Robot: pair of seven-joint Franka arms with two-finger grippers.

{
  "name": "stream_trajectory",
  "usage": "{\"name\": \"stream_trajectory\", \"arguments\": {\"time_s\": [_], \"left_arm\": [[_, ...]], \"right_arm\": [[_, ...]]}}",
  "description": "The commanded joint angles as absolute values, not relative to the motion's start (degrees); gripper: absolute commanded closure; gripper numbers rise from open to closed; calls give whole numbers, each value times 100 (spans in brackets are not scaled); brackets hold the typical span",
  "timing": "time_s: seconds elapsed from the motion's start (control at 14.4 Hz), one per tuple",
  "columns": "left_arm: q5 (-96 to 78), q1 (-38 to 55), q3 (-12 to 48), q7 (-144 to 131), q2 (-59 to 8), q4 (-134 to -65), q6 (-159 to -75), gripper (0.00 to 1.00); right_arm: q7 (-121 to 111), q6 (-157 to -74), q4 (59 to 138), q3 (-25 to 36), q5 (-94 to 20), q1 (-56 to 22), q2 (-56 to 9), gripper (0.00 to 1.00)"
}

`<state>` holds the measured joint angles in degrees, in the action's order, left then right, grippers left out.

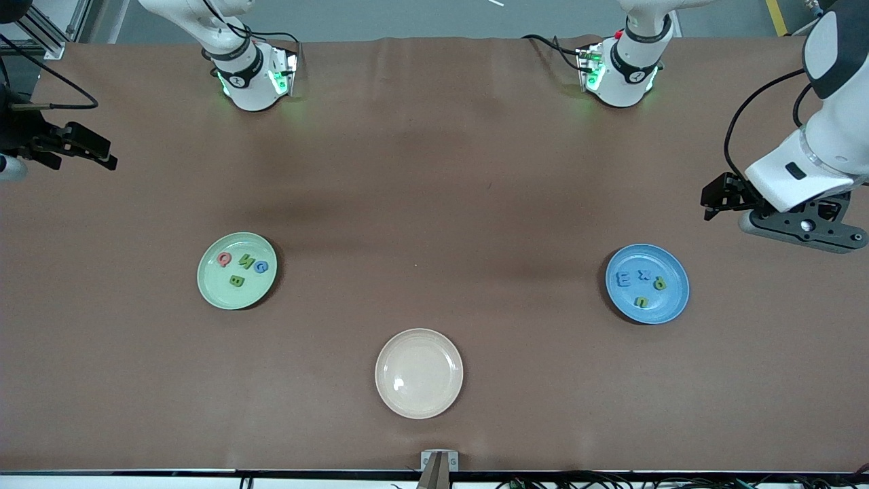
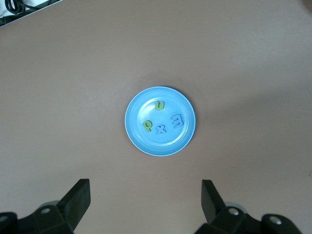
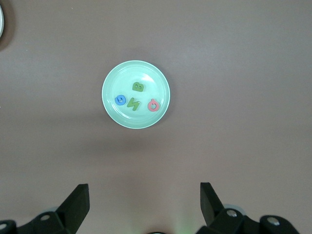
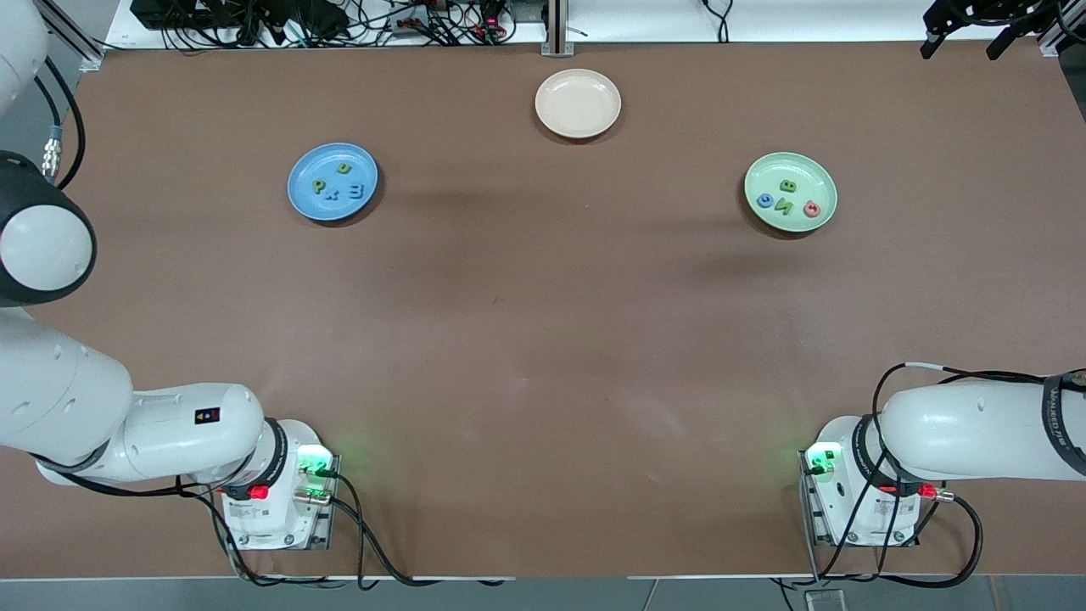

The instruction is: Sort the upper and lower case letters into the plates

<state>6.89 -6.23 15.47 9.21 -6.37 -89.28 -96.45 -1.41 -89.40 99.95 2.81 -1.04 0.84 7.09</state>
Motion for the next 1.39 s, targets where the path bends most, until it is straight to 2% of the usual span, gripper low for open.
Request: {"name": "stream_trajectory", "arguments": {"time_s": [0.0, 0.56, 0.9, 1.32], "left_arm": [[580, -379, 1284, 1011, -580, -8868, -9527, 0], [580, -352, 1240, 1020, -589, -8868, -9527, 0], [150, 70, 440, 984, -624, -8676, -9519, 0], [150, 44, 308, 582, -633, -8648, -9519, 0]], "right_arm": [[-193, -8956, 10151, 246, -79, 132, 870, 0], [-185, -8956, 10151, 246, -79, 132, 870, 0], [-185, -8956, 10151, 246, -79, 132, 870, 0], [-185, -8956, 10151, 246, -79, 132, 870, 0]]}}
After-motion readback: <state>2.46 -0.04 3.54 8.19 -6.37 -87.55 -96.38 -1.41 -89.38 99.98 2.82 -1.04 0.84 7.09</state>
